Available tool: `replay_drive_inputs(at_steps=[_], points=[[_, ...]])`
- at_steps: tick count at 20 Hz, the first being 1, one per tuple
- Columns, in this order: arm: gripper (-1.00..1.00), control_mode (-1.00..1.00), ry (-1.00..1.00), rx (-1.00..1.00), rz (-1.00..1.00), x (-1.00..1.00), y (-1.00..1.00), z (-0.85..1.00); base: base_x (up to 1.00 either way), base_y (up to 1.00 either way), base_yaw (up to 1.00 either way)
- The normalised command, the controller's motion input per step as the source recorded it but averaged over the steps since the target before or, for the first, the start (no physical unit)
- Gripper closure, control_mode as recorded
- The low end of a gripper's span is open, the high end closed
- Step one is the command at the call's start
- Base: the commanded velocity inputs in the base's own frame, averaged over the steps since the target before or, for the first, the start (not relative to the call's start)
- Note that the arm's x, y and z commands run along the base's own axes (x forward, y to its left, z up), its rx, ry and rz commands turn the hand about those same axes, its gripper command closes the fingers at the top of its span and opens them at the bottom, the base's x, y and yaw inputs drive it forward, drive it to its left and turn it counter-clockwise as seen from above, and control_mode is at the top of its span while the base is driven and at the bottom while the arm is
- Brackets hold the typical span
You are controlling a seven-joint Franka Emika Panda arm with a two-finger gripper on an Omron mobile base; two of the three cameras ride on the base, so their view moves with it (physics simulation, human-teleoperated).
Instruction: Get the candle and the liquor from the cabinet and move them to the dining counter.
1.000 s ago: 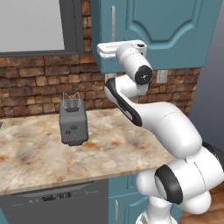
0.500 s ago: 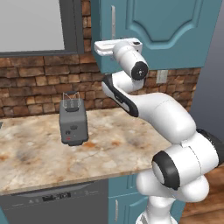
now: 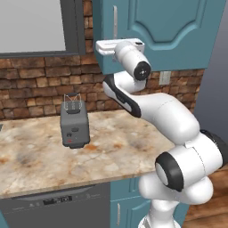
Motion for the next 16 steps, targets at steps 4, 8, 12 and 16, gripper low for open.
replay_drive_inputs(at_steps=[4, 8, 12, 16], points=[[1.00, -1.00, 0.00, 0.00, 0.01, 0.13, 0.00, 0.00, 0.00, 0.00, 0.00], [1.00, -1.00, 0.00, 0.00, 0.00, 0.00, 0.00, 0.00, 0.00, 0.00, 0.00], [1.00, -1.00, 0.00, 0.00, 0.00, 0.00, 0.00, 0.00, 0.00, 0.00, 0.00], [1.00, -1.00, 0.00, 0.00, 0.00, 0.00, 0.00, 0.00, 0.00, 0.00, 0.00]])
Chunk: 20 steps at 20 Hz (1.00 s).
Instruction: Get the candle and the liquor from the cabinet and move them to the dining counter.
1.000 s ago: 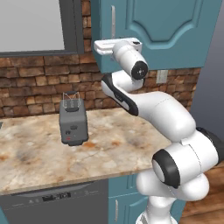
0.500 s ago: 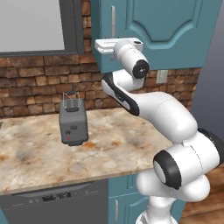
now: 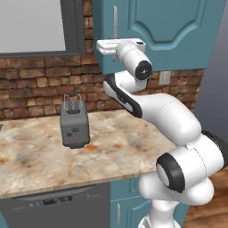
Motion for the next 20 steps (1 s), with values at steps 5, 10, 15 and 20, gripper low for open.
replay_drive_inputs(at_steps=[5, 10, 15, 20], points=[[1.00, -1.00, 0.00, 0.00, 0.00, -0.01, 0.00, 0.00, 0.00, 0.00, 0.00], [1.00, -1.00, 0.00, -0.01, -0.01, -0.32, -0.04, 0.01, 0.00, 0.00, 0.00], [1.00, -1.00, 0.00, 0.00, -0.08, -0.45, -0.21, 0.08, 0.00, 0.00, 0.00], [1.00, -1.00, 0.01, 0.00, -0.14, -0.51, -0.31, 0.06, 0.00, 0.00, 0.00]])
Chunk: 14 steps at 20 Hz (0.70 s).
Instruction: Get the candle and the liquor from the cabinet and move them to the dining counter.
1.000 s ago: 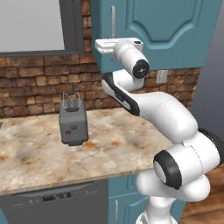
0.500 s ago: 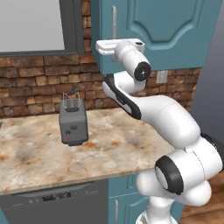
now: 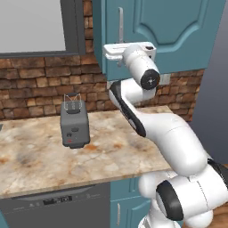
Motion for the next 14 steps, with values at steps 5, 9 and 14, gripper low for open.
replay_drive_inputs(at_steps=[5, 9, 14], points=[[1.00, -1.00, 0.02, 0.00, -0.15, -0.55, -0.35, 0.03, 0.00, 0.00, 0.00], [1.00, -1.00, 0.03, 0.00, -0.14, -0.61, -0.42, 0.03, 0.00, 0.00, 0.00], [1.00, -1.00, 0.04, 0.00, -0.14, -0.57, -0.39, 0.04, 0.00, 0.00, 0.00]])
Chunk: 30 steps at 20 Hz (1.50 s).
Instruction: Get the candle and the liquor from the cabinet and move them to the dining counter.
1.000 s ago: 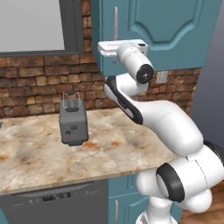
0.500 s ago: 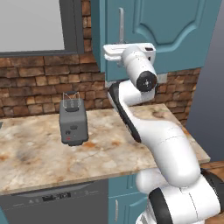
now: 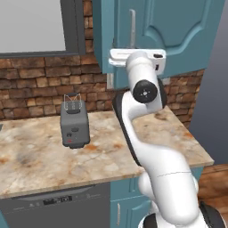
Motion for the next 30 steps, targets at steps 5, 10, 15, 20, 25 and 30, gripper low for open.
replay_drive_inputs(at_steps=[5, 10, 15, 20, 25, 30], points=[[1.00, -1.00, 0.03, 0.00, -0.14, -0.58, -0.45, 0.02, 0.00, 0.00, 0.00], [1.00, -1.00, 0.03, 0.00, -0.15, -0.64, -0.53, 0.02, 0.00, 0.00, 0.00], [1.00, -1.00, 0.02, 0.00, -0.14, -0.63, -0.54, 0.03, 0.00, 0.00, 0.00], [1.00, -1.00, 0.05, 0.00, -0.13, -0.60, -0.56, 0.03, 0.00, 0.00, 0.00], [1.00, -1.00, 0.09, 0.00, -0.15, -0.53, -0.56, 0.06, 0.00, 0.00, 0.00], [1.00, -1.00, 0.04, 0.00, -0.05, -0.30, -0.50, 0.05, 0.00, 0.00, 0.00]])
